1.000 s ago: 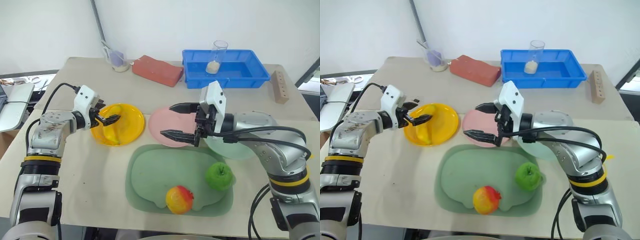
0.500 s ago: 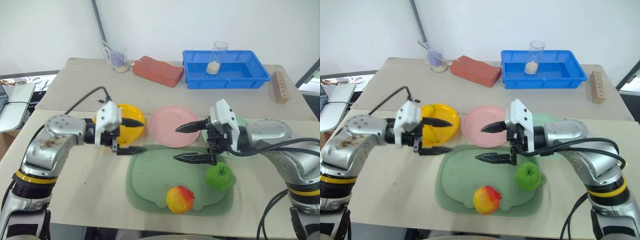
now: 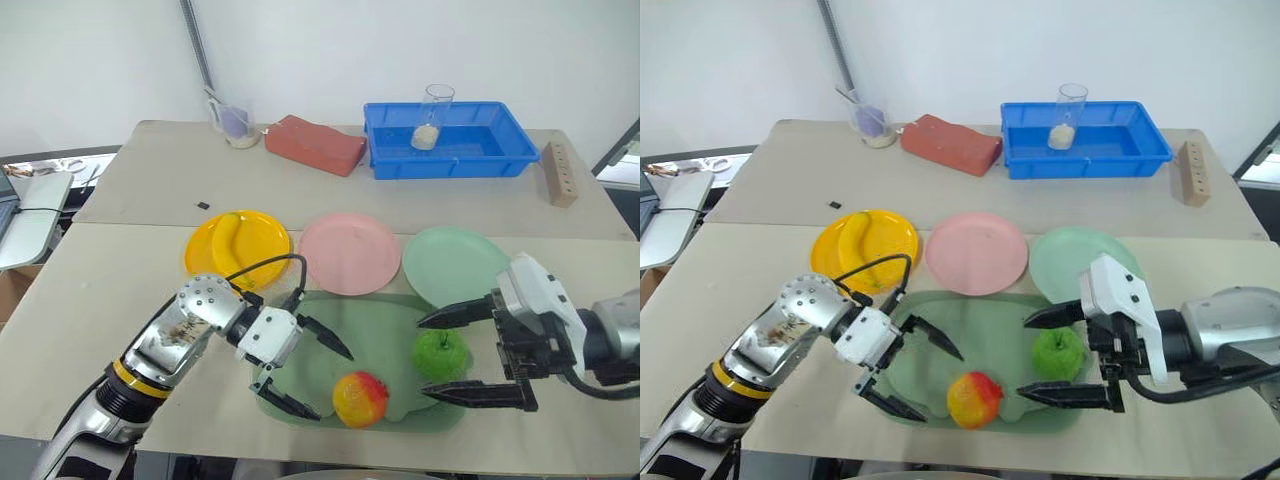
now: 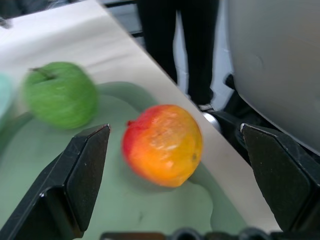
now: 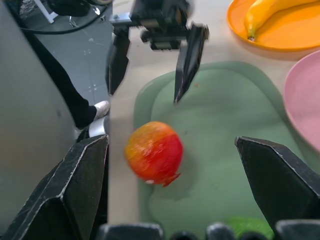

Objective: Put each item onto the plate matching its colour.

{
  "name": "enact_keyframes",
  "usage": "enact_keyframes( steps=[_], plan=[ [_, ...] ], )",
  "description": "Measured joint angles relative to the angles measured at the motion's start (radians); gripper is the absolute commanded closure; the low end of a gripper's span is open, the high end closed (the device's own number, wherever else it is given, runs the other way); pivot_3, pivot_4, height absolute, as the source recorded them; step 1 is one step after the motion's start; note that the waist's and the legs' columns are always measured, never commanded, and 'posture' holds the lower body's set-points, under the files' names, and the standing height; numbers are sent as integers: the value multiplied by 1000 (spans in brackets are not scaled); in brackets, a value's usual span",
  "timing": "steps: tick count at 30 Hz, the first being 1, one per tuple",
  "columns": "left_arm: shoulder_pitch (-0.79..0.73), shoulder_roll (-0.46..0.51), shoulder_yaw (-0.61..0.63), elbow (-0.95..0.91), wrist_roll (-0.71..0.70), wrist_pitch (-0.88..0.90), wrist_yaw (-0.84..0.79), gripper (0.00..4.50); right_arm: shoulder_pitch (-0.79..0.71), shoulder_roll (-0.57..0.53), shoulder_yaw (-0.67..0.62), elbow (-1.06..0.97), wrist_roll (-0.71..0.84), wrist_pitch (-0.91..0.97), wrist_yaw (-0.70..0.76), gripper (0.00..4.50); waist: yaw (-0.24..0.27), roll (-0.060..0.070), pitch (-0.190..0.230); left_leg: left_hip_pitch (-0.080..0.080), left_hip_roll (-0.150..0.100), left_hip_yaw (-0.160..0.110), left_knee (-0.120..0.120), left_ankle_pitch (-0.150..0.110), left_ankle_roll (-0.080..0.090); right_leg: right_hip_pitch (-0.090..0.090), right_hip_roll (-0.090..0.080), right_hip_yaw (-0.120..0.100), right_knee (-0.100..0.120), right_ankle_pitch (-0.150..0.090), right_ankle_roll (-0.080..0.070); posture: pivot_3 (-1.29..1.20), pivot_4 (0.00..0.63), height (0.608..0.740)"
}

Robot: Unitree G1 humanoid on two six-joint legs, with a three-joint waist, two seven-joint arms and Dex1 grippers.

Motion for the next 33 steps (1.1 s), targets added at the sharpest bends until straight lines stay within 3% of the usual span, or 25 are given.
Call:
enact_keyframes(
  steps=[6, 14, 19, 24, 27, 33],
  plan=[
    [-38, -70, -83, 105, 111, -140, -2, 38, 23, -31, -53, -50, 86, 13, -50, 0, 3, 1, 0, 0, 0, 0, 5, -4, 6, 0, -1, 0, -1, -1, 1, 0, 150, 740],
    [-79, -169, -112, 219, 206, -223, 77, 38, 38, -52, -64, -64, 147, 14, -112, 0, 2, 1, 0, -1, -1, 0, 6, -4, 6, 0, -1, 0, -1, -1, 1, 0, 150, 740],
    [-80, -180, -126, 244, 218, -229, 88, 38, 27, -65, -55, -62, 179, 14, -146, 0, 1, 1, 0, -1, -1, 0, 5, -4, 7, 1, 0, 0, 0, -1, 1, 0, 150, 740],
    [-67, -175, -138, 248, 217, -230, 84, 1985, -2, -81, -33, -48, 186, 14, -156, 0, 1, 1, 0, 0, -1, 0, 6, -4, 7, 1, -1, 0, 0, -1, 2, 0, 150, 740],
    [-67, -179, -138, 261, 216, -234, 87, 2251, -22, -81, -16, -41, 191, 14, -171, 0, 3, 1, 0, 0, -1, 0, 6, -4, 7, 1, -1, 0, 0, -1, 2, 0, 150, 740],
    [-65, -177, -138, 262, 214, -255, 88, 2295, -51, -81, 10, -31, 208, 14, -189, 0, 1, 1, -1, 0, -1, 0, 6, -4, 7, 1, -1, 0, 0, -1, 2, 0, 150, 740]
  ],
)
